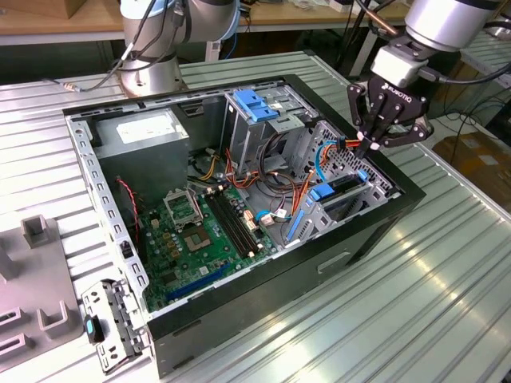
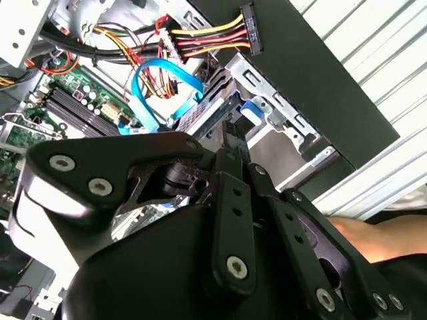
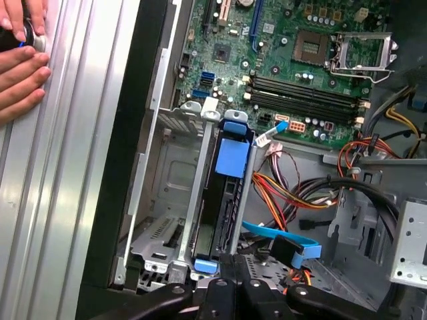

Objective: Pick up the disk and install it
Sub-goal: 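Insert the first disk wire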

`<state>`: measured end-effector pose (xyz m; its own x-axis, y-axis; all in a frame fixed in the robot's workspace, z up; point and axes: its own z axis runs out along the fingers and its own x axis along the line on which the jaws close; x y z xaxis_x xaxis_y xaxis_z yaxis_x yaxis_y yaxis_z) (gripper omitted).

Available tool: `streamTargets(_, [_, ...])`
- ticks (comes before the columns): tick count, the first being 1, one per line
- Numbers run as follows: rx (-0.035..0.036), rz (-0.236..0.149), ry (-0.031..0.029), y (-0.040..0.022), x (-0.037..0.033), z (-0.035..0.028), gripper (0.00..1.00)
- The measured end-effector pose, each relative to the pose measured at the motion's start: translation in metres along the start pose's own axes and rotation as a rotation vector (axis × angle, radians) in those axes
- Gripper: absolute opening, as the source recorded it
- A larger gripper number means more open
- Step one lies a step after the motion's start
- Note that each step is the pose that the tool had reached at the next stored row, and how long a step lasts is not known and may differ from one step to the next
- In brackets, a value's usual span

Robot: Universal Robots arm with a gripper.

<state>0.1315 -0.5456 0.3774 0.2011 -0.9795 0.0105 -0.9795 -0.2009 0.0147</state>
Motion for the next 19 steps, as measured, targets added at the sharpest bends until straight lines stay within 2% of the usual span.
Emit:
streamTargets(4, [-0.0009, -0.015, -0.0001, -0.0061, 0.001, 0.0, 0.11])
streamTargets(6, [-0.0006, -0.054, 0.0005, -0.009, 0.0017, 0.0, 0.11])
streamTargets(7, [-0.0004, -0.062, 0.0006, -0.0125, 0.0009, -0.0001, 0.11])
streamTargets(8, [-0.0003, -0.064, 0.0007, -0.0163, -0.0027, -0.0002, 0.11])
streamTargets(10, [-0.0004, -0.064, 0.0007, -0.0194, -0.0101, -0.0003, 0.11])
streamTargets(13, [-0.0008, -0.064, 0.0023, -0.0249, -0.0256, -0.0005, 0.11])
streamTargets(15, [-0.0008, -0.075, 0.0027, -0.026, -0.0281, -0.0006, 0.11])
streamTargets(19, [0.0001, -0.147, 0.0037, -0.0261, -0.0281, -0.0005, 0.11])
